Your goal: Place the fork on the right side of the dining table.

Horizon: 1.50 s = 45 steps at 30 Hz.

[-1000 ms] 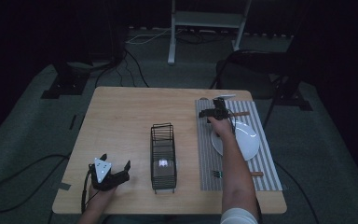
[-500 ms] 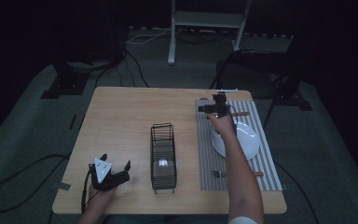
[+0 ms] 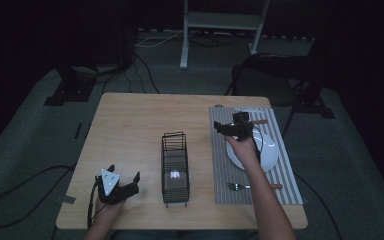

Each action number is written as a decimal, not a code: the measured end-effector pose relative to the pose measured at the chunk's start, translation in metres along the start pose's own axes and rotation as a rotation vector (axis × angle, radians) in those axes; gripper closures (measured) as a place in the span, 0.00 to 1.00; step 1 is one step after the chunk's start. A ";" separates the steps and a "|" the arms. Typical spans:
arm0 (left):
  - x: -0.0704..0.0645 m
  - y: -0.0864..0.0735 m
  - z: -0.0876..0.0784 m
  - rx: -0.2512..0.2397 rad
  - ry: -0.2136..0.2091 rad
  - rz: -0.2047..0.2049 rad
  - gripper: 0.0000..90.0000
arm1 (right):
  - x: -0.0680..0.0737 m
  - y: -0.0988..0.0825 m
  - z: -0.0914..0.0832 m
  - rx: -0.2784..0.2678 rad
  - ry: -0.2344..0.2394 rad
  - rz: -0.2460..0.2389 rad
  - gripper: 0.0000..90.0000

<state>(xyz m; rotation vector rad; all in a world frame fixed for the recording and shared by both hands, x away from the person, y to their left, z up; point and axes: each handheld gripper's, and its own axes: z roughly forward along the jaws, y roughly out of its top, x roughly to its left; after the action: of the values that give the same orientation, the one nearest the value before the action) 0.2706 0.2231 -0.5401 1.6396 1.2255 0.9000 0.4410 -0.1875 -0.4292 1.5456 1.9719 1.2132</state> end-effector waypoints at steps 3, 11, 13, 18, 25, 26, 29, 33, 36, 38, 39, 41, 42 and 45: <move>0.000 0.000 0.000 0.000 0.001 -0.001 0.06 | 0.007 -0.011 -0.019 -0.019 0.011 -0.010 0.12; -0.001 0.000 -0.001 -0.003 0.001 0.010 0.06 | 0.022 -0.043 -0.057 -0.067 -0.011 -0.045 0.12; -0.001 0.000 -0.001 -0.003 0.002 0.012 0.06 | 0.024 -0.051 -0.066 -0.070 -0.006 -0.046 0.12; -0.002 0.000 -0.001 -0.002 0.004 0.010 0.06 | 0.029 -0.075 -0.082 -0.078 -0.006 -0.055 0.12; -0.002 0.000 -0.001 -0.002 0.006 0.015 0.06 | 0.034 -0.118 -0.095 -0.056 -0.028 -0.083 0.12; -0.002 0.000 -0.001 -0.002 0.006 0.015 0.06 | 0.034 -0.126 -0.097 -0.051 -0.040 -0.076 0.12; -0.002 0.000 -0.001 -0.002 0.006 0.014 0.06 | 0.034 -0.144 -0.100 -0.029 -0.043 -0.046 0.12; -0.002 0.000 -0.001 -0.002 0.007 0.015 0.06 | 0.038 -0.169 -0.099 0.013 -0.039 -0.040 0.12; -0.002 0.000 -0.001 -0.003 0.007 0.016 0.06 | 0.041 -0.184 -0.098 0.023 -0.056 -0.050 0.12; -0.002 0.000 -0.001 -0.003 0.007 0.016 0.06 | 0.042 -0.191 -0.096 0.037 -0.060 -0.052 0.12; -0.002 0.000 -0.001 -0.003 0.008 0.016 0.06 | 0.042 -0.194 -0.096 0.039 -0.071 -0.056 0.12; -0.002 0.000 -0.001 -0.002 0.009 0.015 0.06 | 0.042 -0.197 -0.095 0.041 -0.077 -0.057 0.12; -0.002 0.000 -0.001 -0.005 0.017 0.014 0.06 | 0.043 -0.199 -0.095 0.042 -0.076 -0.050 0.12; -0.003 0.000 -0.002 -0.009 0.031 0.017 0.06 | 0.044 -0.203 -0.094 0.048 -0.080 -0.050 0.12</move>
<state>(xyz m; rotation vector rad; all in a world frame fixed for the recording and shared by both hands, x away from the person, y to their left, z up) 0.2683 0.2209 -0.5402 1.6365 1.2288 0.9431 0.2344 -0.1922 -0.5268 1.5333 1.9892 1.0758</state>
